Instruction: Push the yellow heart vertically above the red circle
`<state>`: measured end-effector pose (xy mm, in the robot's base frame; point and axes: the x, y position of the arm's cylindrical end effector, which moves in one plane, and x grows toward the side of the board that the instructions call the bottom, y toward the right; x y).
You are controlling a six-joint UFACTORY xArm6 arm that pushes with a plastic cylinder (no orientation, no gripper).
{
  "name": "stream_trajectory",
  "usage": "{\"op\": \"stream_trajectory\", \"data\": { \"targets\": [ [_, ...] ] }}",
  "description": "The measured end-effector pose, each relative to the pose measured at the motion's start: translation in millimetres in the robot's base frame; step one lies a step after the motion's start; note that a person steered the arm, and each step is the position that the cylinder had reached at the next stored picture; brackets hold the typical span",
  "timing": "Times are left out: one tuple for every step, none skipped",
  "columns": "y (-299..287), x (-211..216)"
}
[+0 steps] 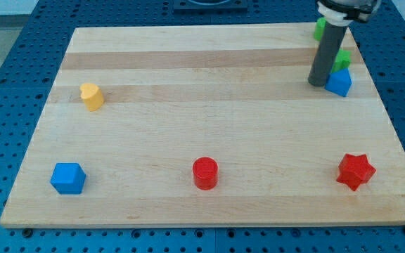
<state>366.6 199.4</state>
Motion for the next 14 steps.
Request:
{"op": "stream_trajectory", "data": {
  "targets": [
    [3, 0],
    [1, 0],
    [-18, 0],
    [-45, 0],
    [-72, 0],
    [-101, 3],
    [-128, 17],
    [-167, 25],
    [-223, 24],
    [-281, 15],
    [-339, 2],
    [-388, -3],
    [-437, -7],
    [-473, -6]
  ]
}}
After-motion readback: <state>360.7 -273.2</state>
